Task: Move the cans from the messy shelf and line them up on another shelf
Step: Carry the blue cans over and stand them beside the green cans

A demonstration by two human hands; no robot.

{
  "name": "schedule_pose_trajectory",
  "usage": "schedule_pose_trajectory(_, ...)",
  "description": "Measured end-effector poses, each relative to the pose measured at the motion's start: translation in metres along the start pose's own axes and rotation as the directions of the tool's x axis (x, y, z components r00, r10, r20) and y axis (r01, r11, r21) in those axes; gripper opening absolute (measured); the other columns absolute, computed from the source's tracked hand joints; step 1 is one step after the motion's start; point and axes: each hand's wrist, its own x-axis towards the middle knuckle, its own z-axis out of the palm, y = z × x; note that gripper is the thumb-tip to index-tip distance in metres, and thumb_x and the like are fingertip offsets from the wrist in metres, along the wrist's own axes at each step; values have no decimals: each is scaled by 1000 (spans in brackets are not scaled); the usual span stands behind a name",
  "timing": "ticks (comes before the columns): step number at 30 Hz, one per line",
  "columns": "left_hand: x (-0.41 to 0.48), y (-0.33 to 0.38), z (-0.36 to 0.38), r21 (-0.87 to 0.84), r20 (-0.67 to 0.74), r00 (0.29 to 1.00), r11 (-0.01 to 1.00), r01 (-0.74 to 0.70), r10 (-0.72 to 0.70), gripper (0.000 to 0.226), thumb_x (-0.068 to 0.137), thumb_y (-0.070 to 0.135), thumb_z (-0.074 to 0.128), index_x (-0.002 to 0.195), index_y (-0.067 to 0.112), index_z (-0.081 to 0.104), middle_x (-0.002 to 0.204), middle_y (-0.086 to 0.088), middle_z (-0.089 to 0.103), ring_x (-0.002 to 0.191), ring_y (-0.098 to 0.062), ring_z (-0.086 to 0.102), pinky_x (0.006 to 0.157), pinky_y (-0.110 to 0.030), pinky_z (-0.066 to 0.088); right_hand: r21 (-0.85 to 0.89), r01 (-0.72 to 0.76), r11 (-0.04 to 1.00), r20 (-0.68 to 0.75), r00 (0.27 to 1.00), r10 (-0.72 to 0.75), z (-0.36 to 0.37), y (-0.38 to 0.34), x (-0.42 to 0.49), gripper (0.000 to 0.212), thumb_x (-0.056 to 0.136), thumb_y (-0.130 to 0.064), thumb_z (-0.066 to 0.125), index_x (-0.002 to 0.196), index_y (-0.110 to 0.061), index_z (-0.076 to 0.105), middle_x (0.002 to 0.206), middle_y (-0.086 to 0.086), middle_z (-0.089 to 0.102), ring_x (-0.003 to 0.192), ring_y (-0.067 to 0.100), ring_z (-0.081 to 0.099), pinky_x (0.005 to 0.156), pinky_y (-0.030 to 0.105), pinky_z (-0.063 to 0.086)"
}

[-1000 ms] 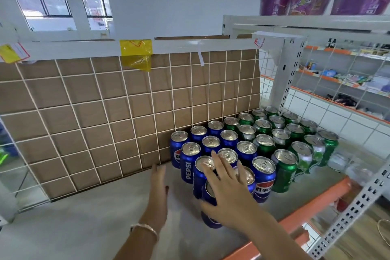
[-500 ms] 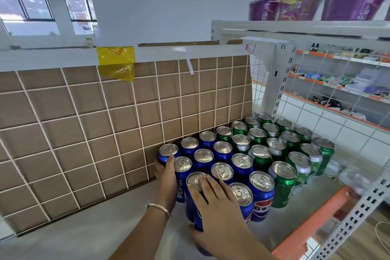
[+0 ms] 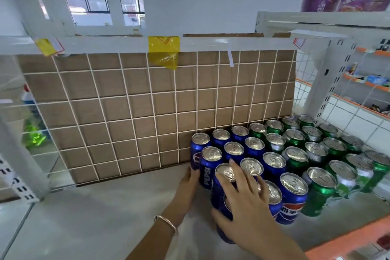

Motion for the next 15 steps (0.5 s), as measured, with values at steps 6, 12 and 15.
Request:
schedule_pose_trajectory(6,-66,-34,-28,239,-16,999,970,48,-46,55,78,33,62,125,6,54,117,2,66,106,-9,61,94,-20,47,140,218,966,-48,976,-213,19,-35,-9,63,45,-50,62,106,-40,50,119,-6,58,109,18,46,93,44,35)
schedule_pose_trajectory(12,-150,-47,-71,213,-312,950,975,62,8,27,70,9,55,95,9,64,75,-3,65,60,0,64,62,-13,49,205,369,907,321,850,-418,41,-97,-3,53,82,-56,45,133,-48,35,145,-21,27,139,13,26,114,48,9)
schedule_pose_trajectory(15,-193,-55,-98,112,-452,888,982,151,-85,46,68,16,60,112,20,46,82,6,57,53,13,57,60,-7,43,203,434,878,491,730,-475,52,-132,-7,46,88,-56,38,134,-49,38,142,-25,38,137,2,28,116,44,2)
